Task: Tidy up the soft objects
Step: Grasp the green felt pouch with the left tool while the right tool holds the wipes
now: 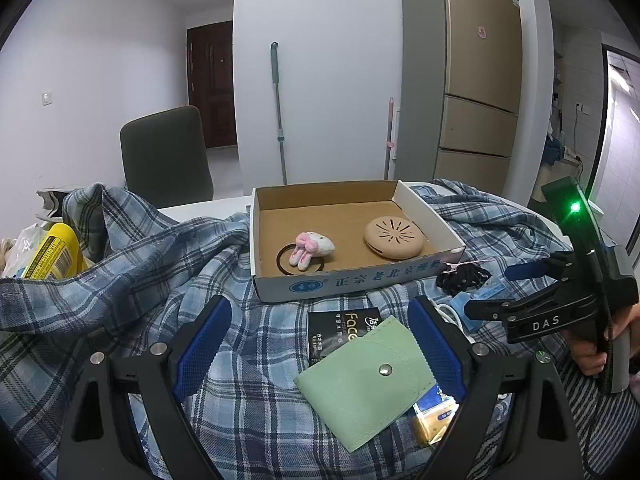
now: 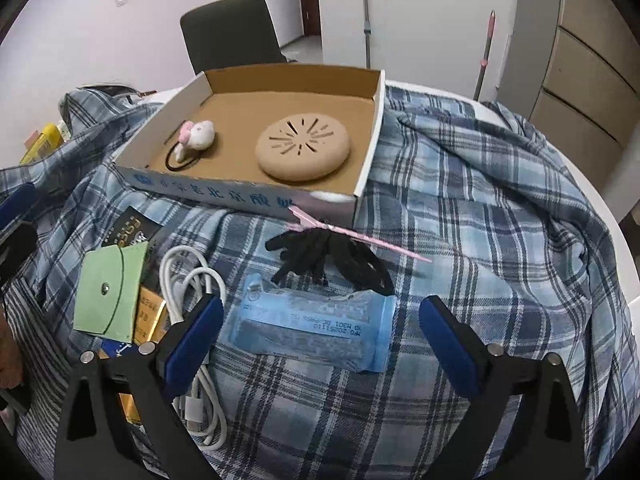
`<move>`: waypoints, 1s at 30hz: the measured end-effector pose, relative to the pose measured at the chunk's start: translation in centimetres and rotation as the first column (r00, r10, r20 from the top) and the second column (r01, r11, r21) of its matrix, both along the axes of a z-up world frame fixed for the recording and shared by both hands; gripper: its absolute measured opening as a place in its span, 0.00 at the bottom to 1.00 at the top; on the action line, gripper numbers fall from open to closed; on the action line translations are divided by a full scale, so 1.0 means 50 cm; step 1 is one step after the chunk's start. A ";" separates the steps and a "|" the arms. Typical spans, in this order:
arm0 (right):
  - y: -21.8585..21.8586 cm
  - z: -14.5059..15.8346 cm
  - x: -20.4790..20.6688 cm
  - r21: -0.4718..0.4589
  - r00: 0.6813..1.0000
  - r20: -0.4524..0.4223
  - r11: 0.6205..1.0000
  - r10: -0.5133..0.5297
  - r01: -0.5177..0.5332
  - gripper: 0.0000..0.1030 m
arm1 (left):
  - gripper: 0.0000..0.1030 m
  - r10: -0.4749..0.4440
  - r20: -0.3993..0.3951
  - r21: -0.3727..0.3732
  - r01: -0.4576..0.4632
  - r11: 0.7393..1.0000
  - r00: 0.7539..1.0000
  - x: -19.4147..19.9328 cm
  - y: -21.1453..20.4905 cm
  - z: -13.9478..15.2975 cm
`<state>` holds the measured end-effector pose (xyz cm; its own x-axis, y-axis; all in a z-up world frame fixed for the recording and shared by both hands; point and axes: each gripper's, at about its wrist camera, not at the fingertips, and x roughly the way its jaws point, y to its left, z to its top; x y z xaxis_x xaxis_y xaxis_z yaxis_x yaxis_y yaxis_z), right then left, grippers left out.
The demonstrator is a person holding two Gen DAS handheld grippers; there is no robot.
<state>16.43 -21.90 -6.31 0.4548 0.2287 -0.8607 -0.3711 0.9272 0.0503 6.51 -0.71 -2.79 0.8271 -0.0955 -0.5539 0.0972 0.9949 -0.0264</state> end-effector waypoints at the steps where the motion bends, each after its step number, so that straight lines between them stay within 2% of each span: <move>1: 0.000 -0.004 0.003 0.000 1.000 -0.009 1.000 0.000 0.000 0.95 | 0.89 -0.001 0.000 0.001 0.001 1.000 1.000 0.000 -0.001 0.000; 3: 0.000 -0.008 0.004 0.004 1.000 -0.023 1.000 0.004 -0.004 0.95 | 0.89 -0.001 0.000 0.000 0.001 1.000 1.000 0.000 -0.001 0.000; 5: 0.001 -0.010 0.004 0.003 1.000 -0.027 1.000 0.008 -0.008 0.85 | 0.89 -0.001 0.000 -0.001 0.001 1.000 1.000 0.000 -0.002 0.000; 6: 0.002 -0.012 0.004 0.003 0.999 -0.033 1.000 0.014 -0.014 0.76 | 0.89 -0.001 0.000 -0.001 0.001 1.000 1.000 0.000 -0.002 0.000; 8: 0.002 -0.012 0.002 0.007 0.999 -0.035 1.000 0.018 -0.018 0.74 | 0.89 -0.004 0.001 -0.001 0.004 1.000 1.000 -0.001 -0.004 -0.001; 10: -0.001 -0.008 -0.001 0.009 1.000 -0.021 1.000 0.017 -0.016 0.68 | 0.89 -0.016 -0.003 -0.003 0.016 1.000 1.000 -0.002 -0.006 -0.001; 15: -0.001 0.019 -0.020 0.032 0.998 0.041 0.998 0.045 -0.047 0.66 | 0.89 -0.130 -0.057 0.022 0.132 0.991 0.990 0.004 -0.019 0.003; 19: 0.005 0.046 -0.035 0.058 0.992 0.093 0.994 0.086 -0.092 0.66 | 0.89 -0.248 -0.123 0.087 0.259 0.962 0.961 0.007 -0.037 -0.002; 21: 0.007 0.056 -0.040 0.063 0.989 0.112 0.993 0.096 -0.104 0.66 | 0.89 -0.305 -0.172 0.100 0.325 0.940 0.937 0.012 -0.046 -0.011; 24: 0.009 0.066 -0.045 0.077 0.987 0.123 0.990 0.108 -0.118 0.66 | 0.89 -0.347 -0.228 0.122 0.380 0.917 0.910 0.020 -0.056 -0.029; 27: 0.007 0.075 -0.050 0.097 0.984 0.128 0.986 0.120 -0.133 0.66 | 0.89 -0.407 -0.280 0.098 0.448 0.889 0.869 0.032 -0.062 -0.047; 30: 0.005 0.081 -0.055 0.108 0.982 0.136 0.983 0.131 -0.147 0.66 | 0.89 -0.431 -0.289 0.127 0.481 0.868 0.855 0.042 -0.066 -0.060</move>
<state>13.69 -21.64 -2.28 0.5164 0.3928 -0.7609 -0.5062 0.8567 0.0987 8.62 -4.00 -5.81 0.5522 -0.3023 -0.7770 0.5563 0.8278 0.0732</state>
